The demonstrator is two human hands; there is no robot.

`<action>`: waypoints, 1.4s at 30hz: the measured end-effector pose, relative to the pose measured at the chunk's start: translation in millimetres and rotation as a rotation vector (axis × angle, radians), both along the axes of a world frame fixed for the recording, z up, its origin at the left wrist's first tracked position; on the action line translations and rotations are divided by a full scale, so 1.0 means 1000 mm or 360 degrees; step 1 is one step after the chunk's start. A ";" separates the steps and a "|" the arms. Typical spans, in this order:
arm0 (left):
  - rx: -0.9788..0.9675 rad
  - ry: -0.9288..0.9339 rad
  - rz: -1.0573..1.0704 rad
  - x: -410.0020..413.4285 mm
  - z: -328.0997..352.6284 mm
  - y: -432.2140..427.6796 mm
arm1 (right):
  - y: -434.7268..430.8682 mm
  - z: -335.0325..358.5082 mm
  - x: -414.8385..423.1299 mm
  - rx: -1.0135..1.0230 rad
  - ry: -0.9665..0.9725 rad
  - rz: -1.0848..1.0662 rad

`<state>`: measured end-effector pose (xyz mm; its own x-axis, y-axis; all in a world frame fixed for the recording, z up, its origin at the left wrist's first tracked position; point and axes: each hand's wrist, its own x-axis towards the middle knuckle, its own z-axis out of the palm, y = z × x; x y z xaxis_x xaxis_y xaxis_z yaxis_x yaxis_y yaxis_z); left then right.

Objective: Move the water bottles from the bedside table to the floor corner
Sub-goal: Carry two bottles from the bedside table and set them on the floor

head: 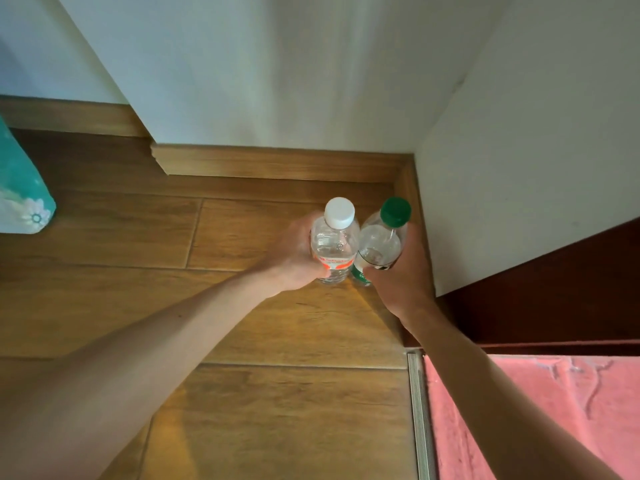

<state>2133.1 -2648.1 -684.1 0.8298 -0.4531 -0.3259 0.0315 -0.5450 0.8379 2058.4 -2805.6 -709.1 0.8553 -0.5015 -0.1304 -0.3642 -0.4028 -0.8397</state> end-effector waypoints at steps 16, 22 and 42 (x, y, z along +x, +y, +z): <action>-0.0036 0.0025 -0.0075 -0.001 -0.006 -0.002 | -0.006 -0.008 -0.004 0.0028 0.0031 -0.0074; -0.0060 0.0026 -0.0053 -0.005 -0.016 0.002 | -0.005 -0.007 -0.007 0.0054 0.0039 -0.0075; 0.1152 0.0105 -0.0412 -0.082 0.081 0.067 | 0.034 0.083 -0.074 -0.0231 0.1155 0.0559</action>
